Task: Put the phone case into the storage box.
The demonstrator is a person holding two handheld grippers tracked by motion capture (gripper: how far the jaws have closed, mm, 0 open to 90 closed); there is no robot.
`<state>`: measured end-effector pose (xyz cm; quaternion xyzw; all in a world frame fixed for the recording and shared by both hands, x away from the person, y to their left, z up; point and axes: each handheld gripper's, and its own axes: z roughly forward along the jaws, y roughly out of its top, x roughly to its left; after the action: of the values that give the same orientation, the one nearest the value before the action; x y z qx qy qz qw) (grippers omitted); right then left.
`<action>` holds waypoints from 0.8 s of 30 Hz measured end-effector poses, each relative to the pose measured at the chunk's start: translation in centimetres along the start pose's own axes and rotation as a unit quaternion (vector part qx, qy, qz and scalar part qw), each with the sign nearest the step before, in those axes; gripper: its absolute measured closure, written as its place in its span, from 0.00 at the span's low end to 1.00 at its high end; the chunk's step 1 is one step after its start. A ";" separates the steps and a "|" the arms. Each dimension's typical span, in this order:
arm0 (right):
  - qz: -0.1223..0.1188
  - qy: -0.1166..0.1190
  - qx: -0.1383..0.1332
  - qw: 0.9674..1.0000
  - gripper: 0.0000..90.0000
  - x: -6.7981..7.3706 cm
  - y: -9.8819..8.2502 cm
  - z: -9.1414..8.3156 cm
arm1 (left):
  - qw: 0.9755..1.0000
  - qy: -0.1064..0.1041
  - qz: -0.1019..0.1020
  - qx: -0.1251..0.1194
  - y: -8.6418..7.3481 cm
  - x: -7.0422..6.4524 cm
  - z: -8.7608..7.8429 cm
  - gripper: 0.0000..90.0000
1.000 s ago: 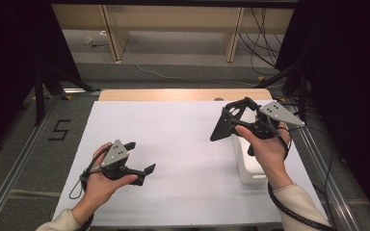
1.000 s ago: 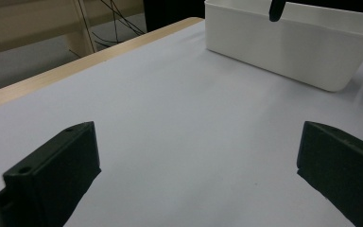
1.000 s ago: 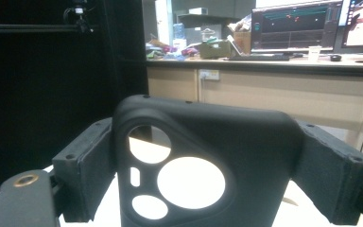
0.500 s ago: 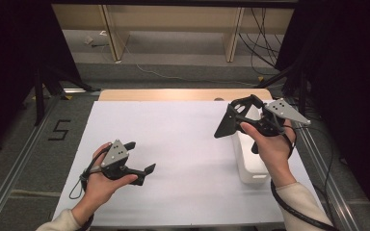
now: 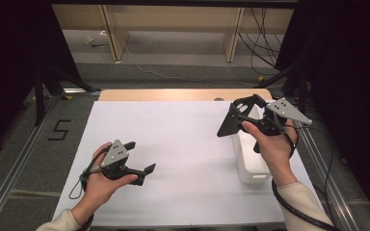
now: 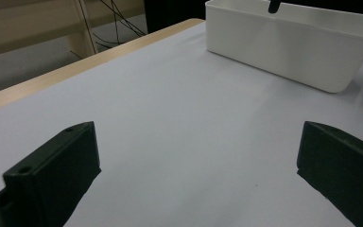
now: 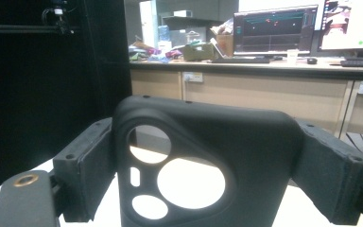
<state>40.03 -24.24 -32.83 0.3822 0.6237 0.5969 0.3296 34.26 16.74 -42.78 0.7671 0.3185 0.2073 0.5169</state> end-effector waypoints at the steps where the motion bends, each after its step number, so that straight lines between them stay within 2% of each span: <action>1: 0.002 -0.001 0.001 1.000 0.17 0.0 0.1 -0.1 | 1.000 0.000 0.000 0.000 0.0 0.0 0.0 0.00; 24: 0.003 -0.023 -0.002 1.000 0.17 -1.2 0.2 -0.4 | 1.000 0.001 0.001 -0.001 0.0 0.0 0.0 0.00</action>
<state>40.26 -25.45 -32.70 0.3966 0.6142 0.5900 0.3427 34.26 16.77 -42.74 0.7667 0.3184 0.2090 0.5169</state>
